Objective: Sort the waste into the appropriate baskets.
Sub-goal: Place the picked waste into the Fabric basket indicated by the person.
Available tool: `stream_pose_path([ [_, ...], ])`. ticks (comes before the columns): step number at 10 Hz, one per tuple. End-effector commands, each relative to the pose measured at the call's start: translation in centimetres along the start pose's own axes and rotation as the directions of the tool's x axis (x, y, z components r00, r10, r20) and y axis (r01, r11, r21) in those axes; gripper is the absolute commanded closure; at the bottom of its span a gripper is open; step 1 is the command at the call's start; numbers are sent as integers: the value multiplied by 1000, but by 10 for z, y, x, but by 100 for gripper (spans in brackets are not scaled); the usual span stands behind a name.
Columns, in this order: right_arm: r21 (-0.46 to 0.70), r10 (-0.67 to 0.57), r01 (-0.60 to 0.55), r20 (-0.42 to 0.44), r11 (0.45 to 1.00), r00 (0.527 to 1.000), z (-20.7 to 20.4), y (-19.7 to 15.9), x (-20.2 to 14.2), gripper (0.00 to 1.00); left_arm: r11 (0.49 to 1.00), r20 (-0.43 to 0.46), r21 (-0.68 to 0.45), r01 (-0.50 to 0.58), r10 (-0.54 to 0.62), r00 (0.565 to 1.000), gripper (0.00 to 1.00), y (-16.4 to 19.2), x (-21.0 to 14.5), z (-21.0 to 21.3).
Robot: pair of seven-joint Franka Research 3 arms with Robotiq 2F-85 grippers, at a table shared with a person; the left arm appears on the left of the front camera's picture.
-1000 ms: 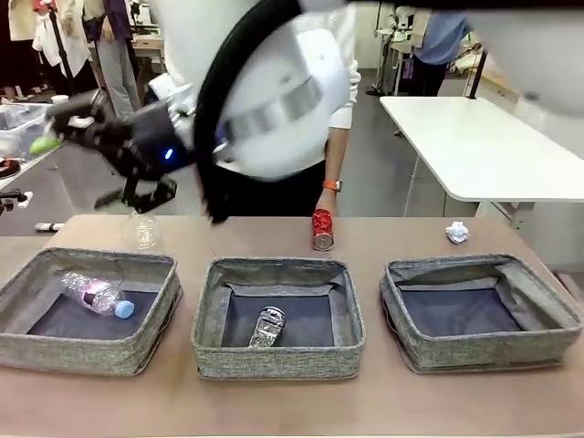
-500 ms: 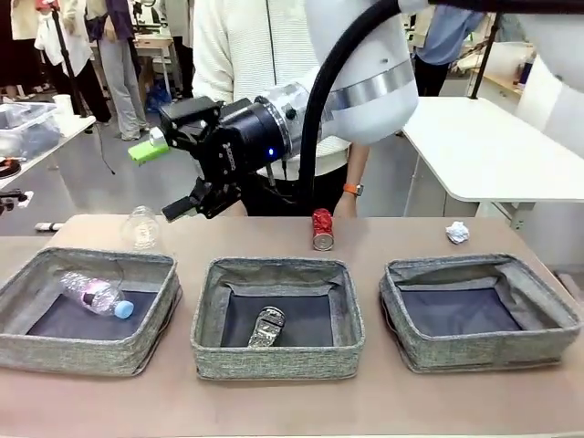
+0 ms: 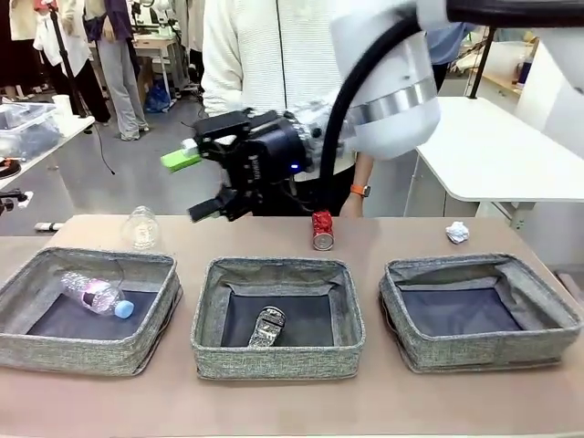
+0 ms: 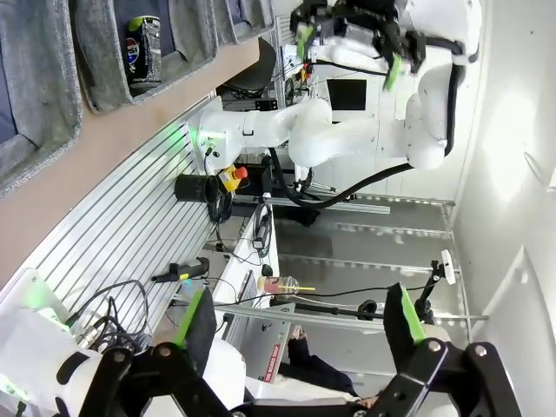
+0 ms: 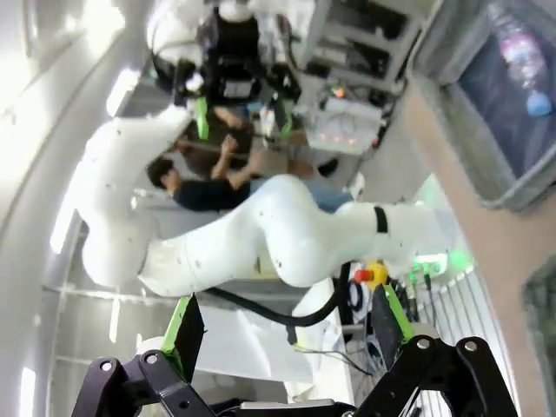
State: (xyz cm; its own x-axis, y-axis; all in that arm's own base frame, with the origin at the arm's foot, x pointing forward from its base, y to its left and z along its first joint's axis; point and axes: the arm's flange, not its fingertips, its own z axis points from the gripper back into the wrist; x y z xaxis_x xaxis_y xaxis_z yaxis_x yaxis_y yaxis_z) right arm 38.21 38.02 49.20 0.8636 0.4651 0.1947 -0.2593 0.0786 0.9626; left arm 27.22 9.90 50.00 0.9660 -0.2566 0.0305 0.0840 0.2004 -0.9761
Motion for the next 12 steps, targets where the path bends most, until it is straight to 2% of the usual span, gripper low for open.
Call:
stream_pose_path([
  [1,138,61,-71,72,988,996,66,-26,-38,0,1000,0,-18,10,-10,1000,0,-3,-1,-2],
  [3,122,40,-48,70,991,997,122,-40,-86,0,1000,0,-18,10,-10,1000,0,-3,-1,-2],
  [4,118,52,-64,106,991,993,146,-45,-111,0,1000,0,-18,10,-10,1000,0,-3,-1,-2],
  [5,104,73,-93,184,990,980,168,-49,-136,0,1000,0,-18,10,-10,1000,0,-3,-1,-2],
  [6,73,29,-50,256,996,966,187,-51,-163,0,1000,0,-18,10,-10,1000,0,-3,-1,-2],
  [8,-21,-5,14,409,1000,912,219,-21,-228,0,1000,0,-18,10,-10,1000,0,-3,-1,-2],
  [10,-80,-83,136,473,987,877,233,3,-269,0,1000,0,1,0,0,1000,0,0,0,0],
  [12,-111,-167,265,536,958,827,236,2,-295,0,1000,0,1,0,0,1000,0,0,0,0],
])
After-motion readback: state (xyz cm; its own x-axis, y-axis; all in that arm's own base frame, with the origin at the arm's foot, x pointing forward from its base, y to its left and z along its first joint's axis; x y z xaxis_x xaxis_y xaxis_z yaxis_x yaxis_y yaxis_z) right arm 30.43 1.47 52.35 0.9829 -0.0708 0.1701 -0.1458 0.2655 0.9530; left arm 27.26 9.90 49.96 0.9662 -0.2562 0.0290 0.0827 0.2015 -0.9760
